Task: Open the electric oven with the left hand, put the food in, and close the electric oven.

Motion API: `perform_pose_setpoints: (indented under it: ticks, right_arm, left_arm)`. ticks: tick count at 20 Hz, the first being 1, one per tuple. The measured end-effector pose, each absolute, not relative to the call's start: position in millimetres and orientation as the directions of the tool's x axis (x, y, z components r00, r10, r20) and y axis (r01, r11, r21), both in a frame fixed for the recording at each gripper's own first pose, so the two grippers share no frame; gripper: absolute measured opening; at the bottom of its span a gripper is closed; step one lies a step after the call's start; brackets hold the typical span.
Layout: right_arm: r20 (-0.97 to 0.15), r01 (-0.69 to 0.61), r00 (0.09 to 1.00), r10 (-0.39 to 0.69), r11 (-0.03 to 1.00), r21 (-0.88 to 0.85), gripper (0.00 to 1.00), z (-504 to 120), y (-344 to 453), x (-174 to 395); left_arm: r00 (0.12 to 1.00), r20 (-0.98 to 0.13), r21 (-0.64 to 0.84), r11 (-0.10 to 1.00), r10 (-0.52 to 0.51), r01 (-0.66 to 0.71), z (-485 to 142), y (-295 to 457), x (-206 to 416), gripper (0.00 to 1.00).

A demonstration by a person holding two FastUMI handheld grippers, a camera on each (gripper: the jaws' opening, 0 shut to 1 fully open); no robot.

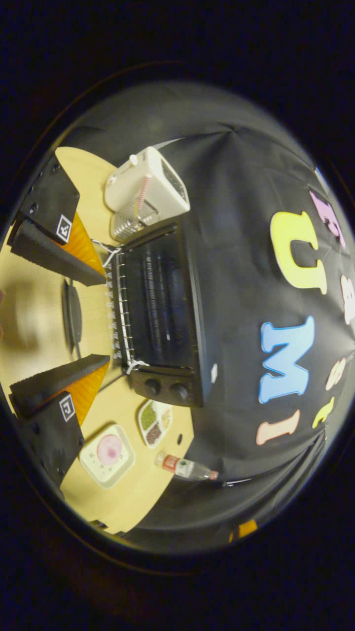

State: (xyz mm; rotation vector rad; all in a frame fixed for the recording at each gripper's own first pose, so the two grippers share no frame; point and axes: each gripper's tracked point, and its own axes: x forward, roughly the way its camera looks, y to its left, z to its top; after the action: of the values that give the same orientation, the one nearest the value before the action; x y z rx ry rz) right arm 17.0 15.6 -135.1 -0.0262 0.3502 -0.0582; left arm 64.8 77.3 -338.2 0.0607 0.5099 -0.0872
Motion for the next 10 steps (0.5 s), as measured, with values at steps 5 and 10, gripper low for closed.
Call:
perform_pose_setpoints:
  ticks: [5,10]
  right_arm:
    - [-0.583,-0.020,0.811,0.048,0.998,0.054,0.83,-207.4,12.4,22.6]
    - [-0.765,-0.037,0.628,0.143,0.987,0.154,0.83,-271.3,6.4,32.1]
  left_arm:
    - [0.951,-0.297,-0.017,0.996,-0.090,0.089,-221.9,56.1,69.5,0.99]
    - [0.978,-0.183,-0.041,0.994,-0.104,0.098,-143.0,41.8,49.5,0.92]
